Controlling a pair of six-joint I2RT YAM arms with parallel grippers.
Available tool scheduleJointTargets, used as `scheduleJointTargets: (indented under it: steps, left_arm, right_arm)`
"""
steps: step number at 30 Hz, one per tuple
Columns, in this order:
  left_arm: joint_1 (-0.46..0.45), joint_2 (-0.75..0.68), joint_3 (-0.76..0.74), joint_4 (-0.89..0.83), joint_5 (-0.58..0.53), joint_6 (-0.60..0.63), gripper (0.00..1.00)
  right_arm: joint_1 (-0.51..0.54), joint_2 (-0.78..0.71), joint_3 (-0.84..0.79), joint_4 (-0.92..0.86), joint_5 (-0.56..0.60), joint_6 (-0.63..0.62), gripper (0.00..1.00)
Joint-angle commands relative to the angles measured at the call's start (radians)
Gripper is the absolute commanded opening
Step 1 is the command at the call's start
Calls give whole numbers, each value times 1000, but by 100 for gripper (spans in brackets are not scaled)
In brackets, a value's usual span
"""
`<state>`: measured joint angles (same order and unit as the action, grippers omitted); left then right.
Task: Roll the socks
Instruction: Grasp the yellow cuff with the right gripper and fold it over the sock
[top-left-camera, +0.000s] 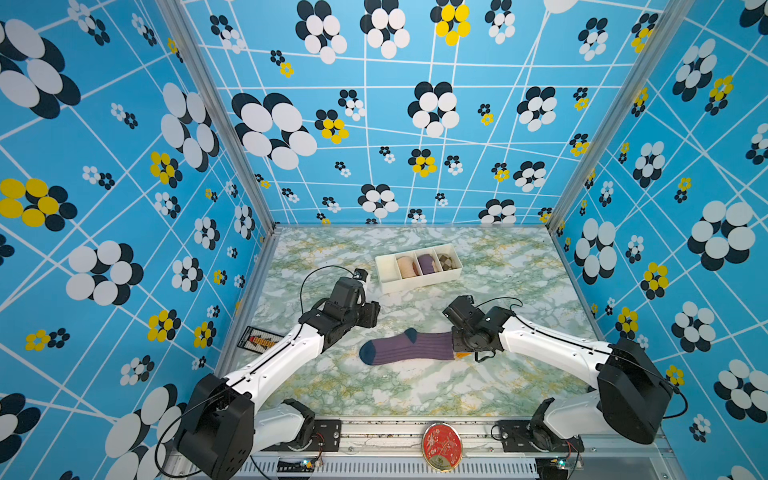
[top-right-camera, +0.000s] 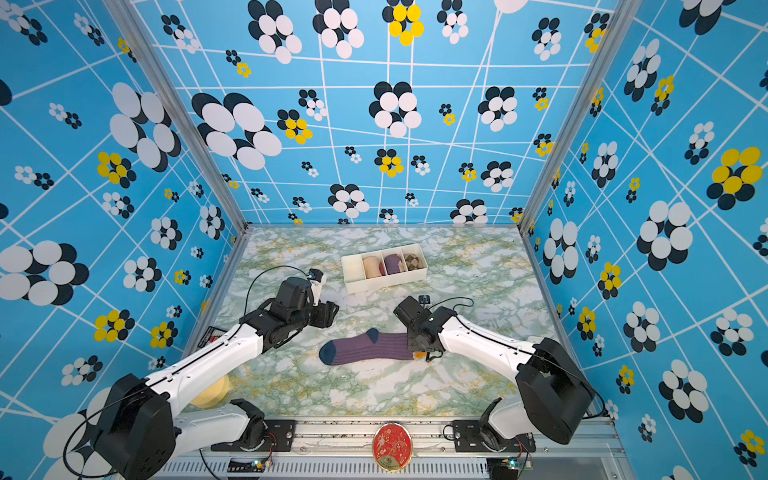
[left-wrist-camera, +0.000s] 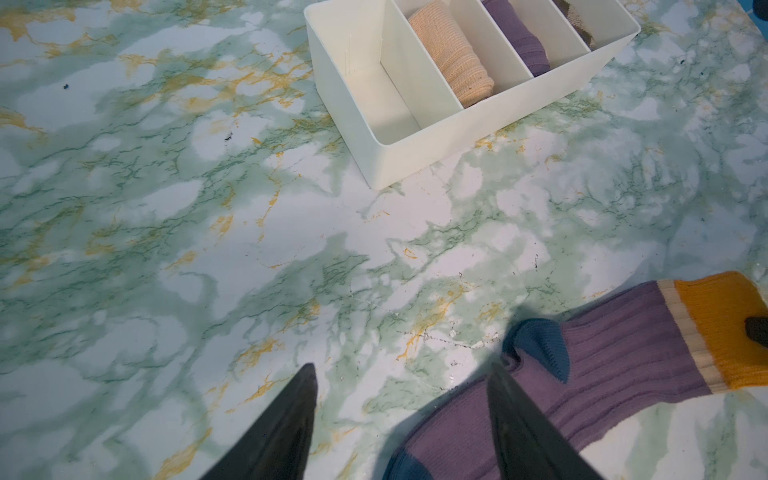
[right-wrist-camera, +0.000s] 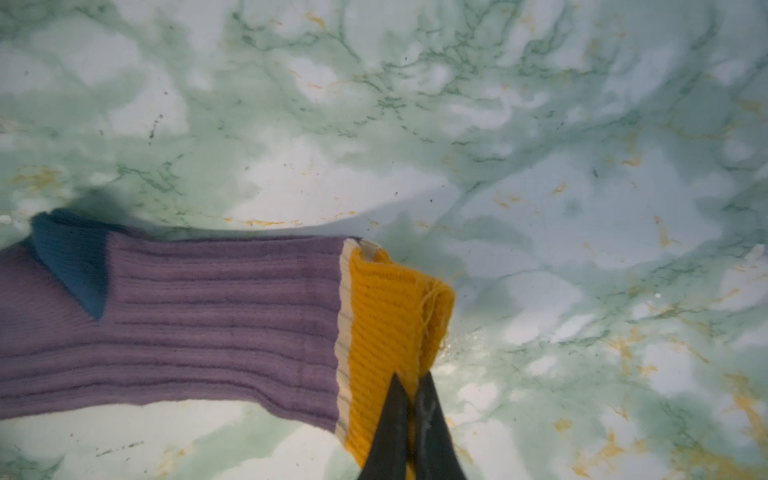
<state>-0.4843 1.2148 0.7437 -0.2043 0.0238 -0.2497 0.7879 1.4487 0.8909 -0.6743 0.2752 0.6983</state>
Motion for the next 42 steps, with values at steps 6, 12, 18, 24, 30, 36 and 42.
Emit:
scheduleJointTargets:
  steps: [6,12,18,24,30,36,42]
  left_arm:
    - [12,-63,7,-39,10,21,66]
    - [19,-77,2,-48,16,23,66]
    - [26,-93,-7,-55,19,25,67]
    - [32,-104,-13,-61,22,25,67]
    - [35,-104,-16,-61,28,23,67]
    - [36,-101,-12,-64,28,24,67]
    - [38,-97,-9,-66,31,26,67]
  right_arm:
    - [61,72,100,-49,41,-26,0]
    - [88,121,140,4,-16,-30,0]
    - [98,162,162,56,-68,-28,0]
    - [104,185,162,94,-108,-26,0]
    - [106,210,160,122,-134,-28,0]
    - [107,235,156,146,-163,-28,0]
    - [107,246,156,162,-189,-31,12]
